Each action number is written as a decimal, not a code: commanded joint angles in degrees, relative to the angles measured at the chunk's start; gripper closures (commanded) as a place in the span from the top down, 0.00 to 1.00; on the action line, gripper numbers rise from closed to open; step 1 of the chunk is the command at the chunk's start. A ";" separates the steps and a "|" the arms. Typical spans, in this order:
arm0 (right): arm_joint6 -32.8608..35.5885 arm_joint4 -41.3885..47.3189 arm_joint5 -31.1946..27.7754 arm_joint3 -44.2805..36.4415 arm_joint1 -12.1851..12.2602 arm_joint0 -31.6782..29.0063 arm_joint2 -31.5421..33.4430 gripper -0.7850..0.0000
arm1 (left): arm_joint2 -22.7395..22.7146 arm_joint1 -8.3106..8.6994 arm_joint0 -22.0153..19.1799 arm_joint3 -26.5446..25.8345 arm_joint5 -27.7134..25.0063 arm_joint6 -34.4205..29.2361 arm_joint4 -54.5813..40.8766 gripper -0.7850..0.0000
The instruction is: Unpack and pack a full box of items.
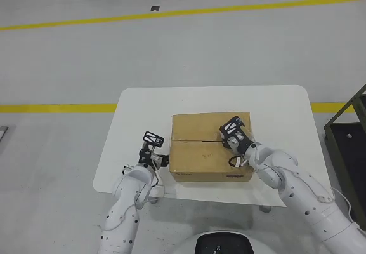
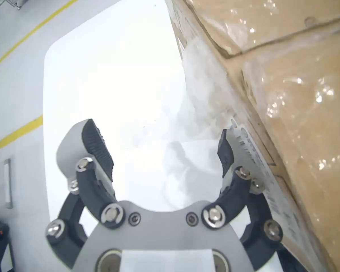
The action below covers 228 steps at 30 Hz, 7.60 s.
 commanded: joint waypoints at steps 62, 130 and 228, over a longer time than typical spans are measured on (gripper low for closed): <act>1.48 3.83 1.27 -10.59 1.25 -7.43 13.92 0.00 | 7.94 -2.37 -12.59 0.17 7.05 8.67 -8.09 1.00; 16.82 -0.88 -12.16 -13.74 3.80 -5.29 10.86 0.46 | 0.93 -1.89 -0.56 -19.82 8.61 -10.94 7.13 1.00; 14.13 -33.34 -18.48 -22.89 6.20 -9.93 16.82 1.00 | 12.85 -3.32 -9.85 -7.12 -5.46 -19.77 -0.97 0.03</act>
